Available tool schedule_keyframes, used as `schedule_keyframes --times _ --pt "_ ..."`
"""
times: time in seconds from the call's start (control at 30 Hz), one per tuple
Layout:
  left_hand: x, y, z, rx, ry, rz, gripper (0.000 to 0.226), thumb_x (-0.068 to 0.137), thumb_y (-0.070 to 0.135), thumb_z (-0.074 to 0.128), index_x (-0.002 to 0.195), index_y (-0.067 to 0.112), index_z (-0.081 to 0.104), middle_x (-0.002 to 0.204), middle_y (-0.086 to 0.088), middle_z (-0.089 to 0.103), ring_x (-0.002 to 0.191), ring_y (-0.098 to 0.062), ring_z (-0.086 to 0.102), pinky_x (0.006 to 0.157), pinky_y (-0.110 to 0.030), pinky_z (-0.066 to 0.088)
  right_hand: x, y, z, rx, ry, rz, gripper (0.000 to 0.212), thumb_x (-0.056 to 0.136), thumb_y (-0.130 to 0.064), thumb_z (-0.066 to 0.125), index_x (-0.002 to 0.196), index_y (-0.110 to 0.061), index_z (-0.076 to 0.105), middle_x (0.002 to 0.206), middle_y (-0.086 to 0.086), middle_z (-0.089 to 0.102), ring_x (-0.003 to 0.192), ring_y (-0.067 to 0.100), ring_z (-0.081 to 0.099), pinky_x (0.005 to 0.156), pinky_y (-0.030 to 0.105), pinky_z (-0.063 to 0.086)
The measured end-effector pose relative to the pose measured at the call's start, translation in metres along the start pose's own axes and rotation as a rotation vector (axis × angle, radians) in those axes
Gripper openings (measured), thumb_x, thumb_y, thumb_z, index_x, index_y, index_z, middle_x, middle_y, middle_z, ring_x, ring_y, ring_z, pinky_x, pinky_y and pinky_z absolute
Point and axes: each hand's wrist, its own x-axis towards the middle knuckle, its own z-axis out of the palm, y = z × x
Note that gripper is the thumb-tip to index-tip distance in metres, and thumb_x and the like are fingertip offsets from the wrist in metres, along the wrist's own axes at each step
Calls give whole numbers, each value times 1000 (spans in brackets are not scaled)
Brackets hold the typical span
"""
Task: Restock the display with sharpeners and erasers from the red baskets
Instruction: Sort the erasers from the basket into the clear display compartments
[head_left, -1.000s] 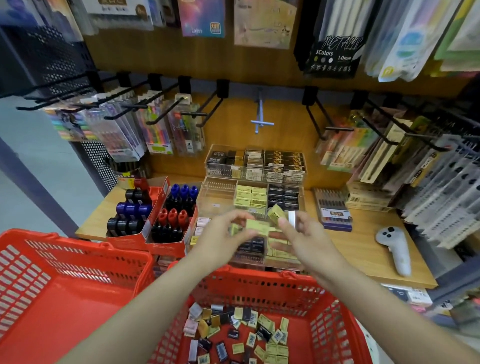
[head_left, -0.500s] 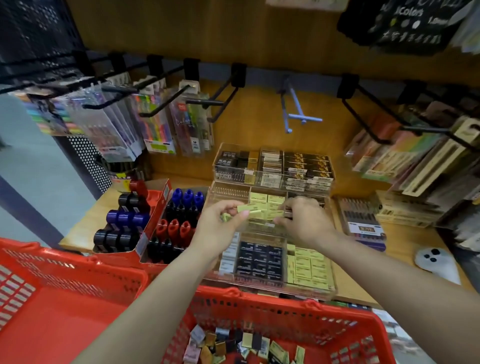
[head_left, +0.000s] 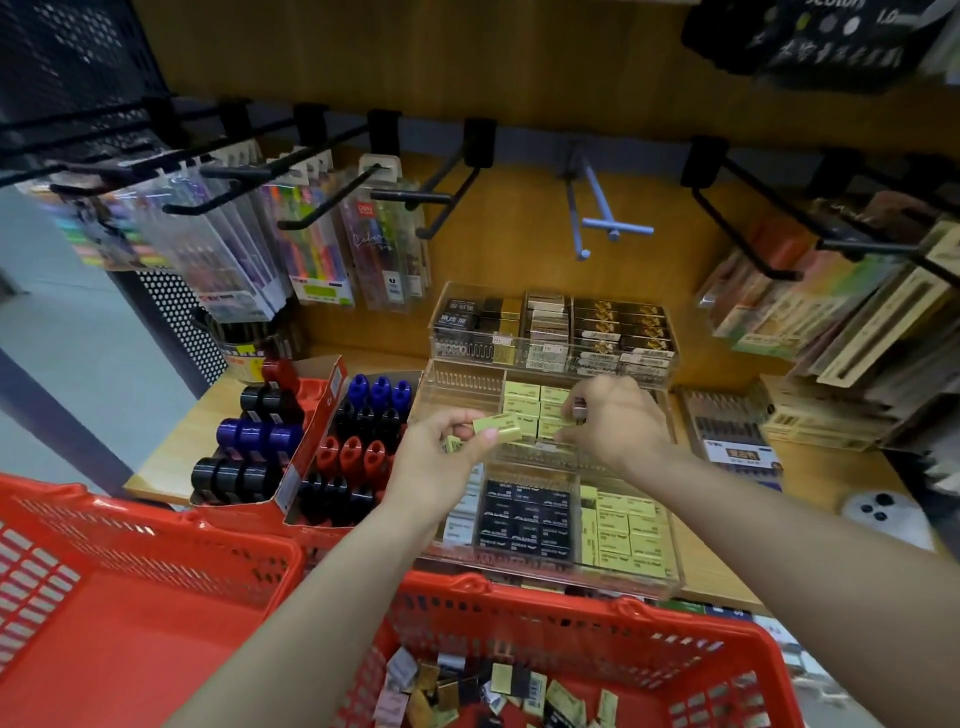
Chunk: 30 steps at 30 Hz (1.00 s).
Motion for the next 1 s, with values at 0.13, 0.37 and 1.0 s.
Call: schedule_keyframes --times 0.13,0.37,1.0 --pt "14 9 4 90 -1 64 17 90 22 68 107 27 66 97 5 61 95 2 53 75 -10 33 -2 19 5 265 63 -30 39 86 -33 72 123 -22 62 127 3 58 98 17 57 81 26 49" --pt "69 37 42 432 -57 90 28 86 24 72 112 28 63 98 10 59 87 -4 56 64 -15 43 -13 51 -1 449 18 -36 37 96 -23 60 133 -27 58 133 -5 59 114 11 54 85 17 38" --pt "74 37 62 206 143 -143 23 91 17 66 111 26 60 116 -4 59 98 -23 61 89 -39 54 -26 80 -7 542 217 -47 30 79 -26 81 107 -28 70 99 -11 61 91 6 60 85 23 52"
